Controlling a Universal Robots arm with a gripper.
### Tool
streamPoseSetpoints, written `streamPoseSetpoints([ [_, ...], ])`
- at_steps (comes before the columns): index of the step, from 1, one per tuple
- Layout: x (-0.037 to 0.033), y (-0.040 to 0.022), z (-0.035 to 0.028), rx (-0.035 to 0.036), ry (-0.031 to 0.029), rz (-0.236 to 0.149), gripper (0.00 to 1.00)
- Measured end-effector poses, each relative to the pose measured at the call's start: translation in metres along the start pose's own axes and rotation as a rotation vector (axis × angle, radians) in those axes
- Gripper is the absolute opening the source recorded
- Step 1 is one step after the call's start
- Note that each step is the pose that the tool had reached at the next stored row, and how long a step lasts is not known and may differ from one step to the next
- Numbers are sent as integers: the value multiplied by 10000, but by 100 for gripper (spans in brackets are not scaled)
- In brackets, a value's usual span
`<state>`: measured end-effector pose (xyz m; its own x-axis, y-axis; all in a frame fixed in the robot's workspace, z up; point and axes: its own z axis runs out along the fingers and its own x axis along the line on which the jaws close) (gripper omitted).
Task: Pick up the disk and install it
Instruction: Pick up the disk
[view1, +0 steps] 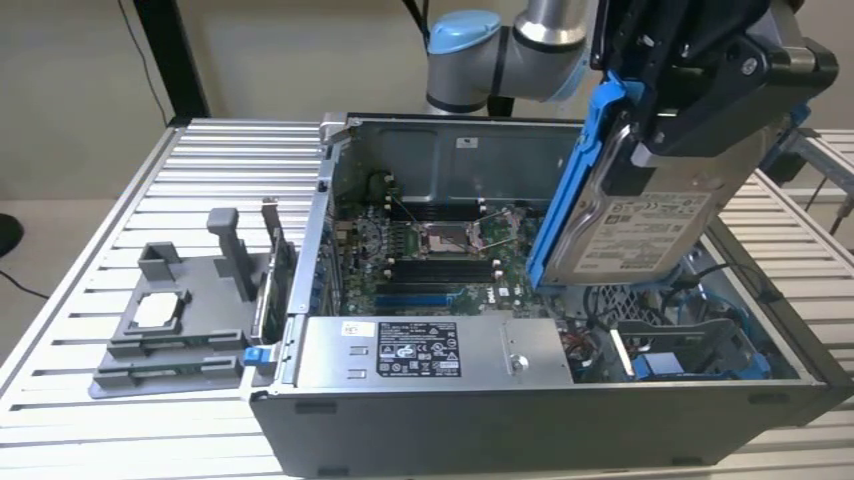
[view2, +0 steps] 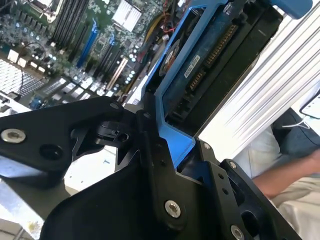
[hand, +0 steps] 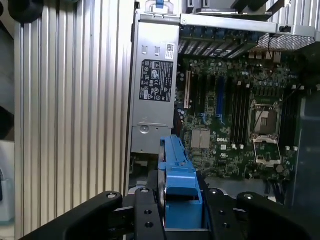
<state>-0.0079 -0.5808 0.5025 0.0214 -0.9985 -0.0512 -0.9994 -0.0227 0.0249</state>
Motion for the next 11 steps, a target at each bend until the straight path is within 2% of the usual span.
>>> streamPoseSetpoints([
  [6, 3, -11, 37, 49, -16, 544, 0],
  [8, 4, -57, 47, 50, -17, 578, 0],
  [11, 7, -187, 51, 50, -13, 583, 0],
])
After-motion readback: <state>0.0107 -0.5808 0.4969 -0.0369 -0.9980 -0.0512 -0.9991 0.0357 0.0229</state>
